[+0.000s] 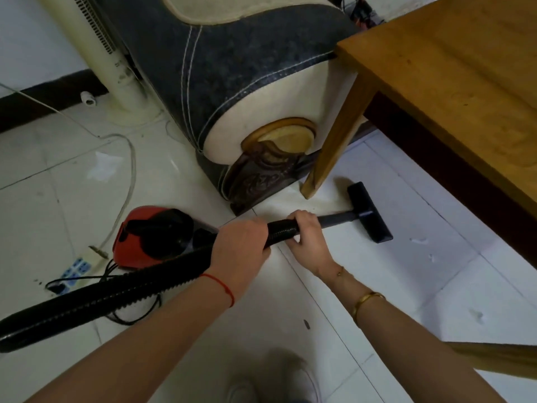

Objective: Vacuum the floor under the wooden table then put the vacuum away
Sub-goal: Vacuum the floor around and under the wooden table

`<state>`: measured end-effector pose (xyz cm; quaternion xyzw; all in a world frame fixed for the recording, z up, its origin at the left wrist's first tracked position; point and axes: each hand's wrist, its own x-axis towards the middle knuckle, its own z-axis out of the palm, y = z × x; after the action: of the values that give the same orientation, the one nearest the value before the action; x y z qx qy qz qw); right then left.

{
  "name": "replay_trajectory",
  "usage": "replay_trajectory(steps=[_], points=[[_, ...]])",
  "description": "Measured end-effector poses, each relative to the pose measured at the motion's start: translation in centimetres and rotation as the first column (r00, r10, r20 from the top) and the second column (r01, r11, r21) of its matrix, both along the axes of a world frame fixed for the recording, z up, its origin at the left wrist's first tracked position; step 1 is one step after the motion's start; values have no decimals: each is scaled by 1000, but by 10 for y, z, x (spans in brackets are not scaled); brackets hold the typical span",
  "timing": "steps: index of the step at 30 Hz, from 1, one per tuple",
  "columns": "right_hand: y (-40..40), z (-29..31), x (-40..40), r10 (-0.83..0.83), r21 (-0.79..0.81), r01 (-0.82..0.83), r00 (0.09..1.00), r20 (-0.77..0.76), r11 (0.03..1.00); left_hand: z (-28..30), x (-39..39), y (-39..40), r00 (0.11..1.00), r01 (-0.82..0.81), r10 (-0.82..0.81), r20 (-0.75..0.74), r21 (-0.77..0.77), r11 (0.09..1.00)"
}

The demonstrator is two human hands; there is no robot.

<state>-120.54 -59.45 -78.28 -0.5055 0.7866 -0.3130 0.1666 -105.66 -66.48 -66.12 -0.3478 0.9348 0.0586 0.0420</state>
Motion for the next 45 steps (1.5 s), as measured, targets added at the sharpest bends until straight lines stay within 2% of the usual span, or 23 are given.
replay_trajectory(steps=[10,15,21,27,35,45], points=[[2,-84,-81,3,-76,-27,956,-293,997,-108,-61,-6,981,166,-184,-60,-225,960],[12,-97,-113,-29,-109,-11,935,-354,994,-137,-95,0,972,202,-228,-63,-283,938],[26,-90,-118,18,-44,-38,916,-400,998,-140,-102,11,965,242,-262,-28,-301,923],[17,-79,-101,22,-49,-49,895,-446,998,-124,-85,-2,956,258,-289,-44,-339,905],[18,-75,-113,-95,-81,66,892,-442,995,-118,-105,-10,936,305,-348,-53,-369,878],[88,-96,-193,-240,14,276,857,-457,961,-149,-202,33,886,409,-456,-83,-321,854]])
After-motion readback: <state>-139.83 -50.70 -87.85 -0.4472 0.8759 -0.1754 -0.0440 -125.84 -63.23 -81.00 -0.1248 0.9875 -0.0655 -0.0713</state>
